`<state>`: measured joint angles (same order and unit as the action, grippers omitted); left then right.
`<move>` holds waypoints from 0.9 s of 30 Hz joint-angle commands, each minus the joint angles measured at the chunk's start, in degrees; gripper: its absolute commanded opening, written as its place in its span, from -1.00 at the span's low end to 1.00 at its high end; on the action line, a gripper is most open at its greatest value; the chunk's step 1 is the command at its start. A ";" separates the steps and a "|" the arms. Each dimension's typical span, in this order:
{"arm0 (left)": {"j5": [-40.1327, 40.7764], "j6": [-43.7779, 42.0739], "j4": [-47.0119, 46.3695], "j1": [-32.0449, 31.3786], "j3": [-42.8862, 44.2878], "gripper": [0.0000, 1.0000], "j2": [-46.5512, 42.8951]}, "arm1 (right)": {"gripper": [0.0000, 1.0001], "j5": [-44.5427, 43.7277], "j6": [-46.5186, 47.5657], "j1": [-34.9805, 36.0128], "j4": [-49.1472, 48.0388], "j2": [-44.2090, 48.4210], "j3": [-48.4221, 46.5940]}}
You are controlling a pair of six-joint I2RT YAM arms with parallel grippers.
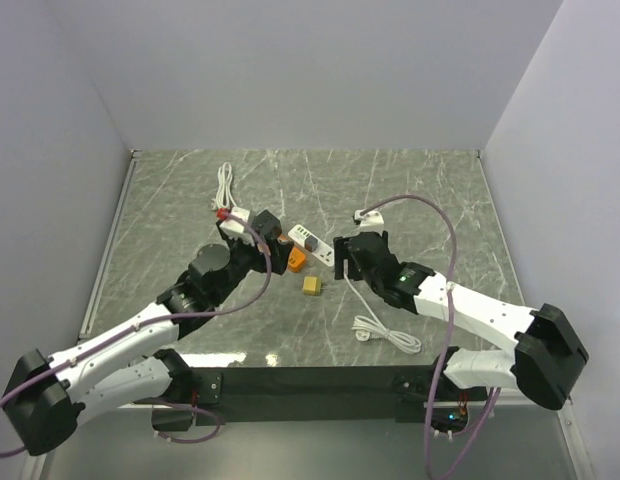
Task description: Insert the plug
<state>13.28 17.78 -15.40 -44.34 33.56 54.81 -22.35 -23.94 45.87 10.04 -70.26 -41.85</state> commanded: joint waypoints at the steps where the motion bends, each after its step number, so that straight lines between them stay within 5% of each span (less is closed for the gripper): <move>1: 4.55 3.13 -1.84 -0.05 -3.32 0.99 -3.91 | 0.66 -2.53 2.14 -0.08 0.33 2.23 -2.37; 7: 7.37 8.22 -2.09 -0.05 -10.61 0.99 -12.87 | 0.64 12.13 6.01 1.59 -9.94 4.70 3.25; 12: 7.29 9.46 -2.35 -0.05 -13.78 0.99 -15.78 | 0.54 20.32 4.43 2.47 -16.20 -2.06 3.79; 27: 3.86 7.80 -5.26 -0.05 -13.70 0.99 -12.71 | 0.33 19.88 7.94 3.53 -19.53 -14.73 3.70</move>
<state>18.74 26.17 -17.45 -44.34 19.25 41.50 -3.77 -18.22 49.15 -3.88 -84.93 -38.81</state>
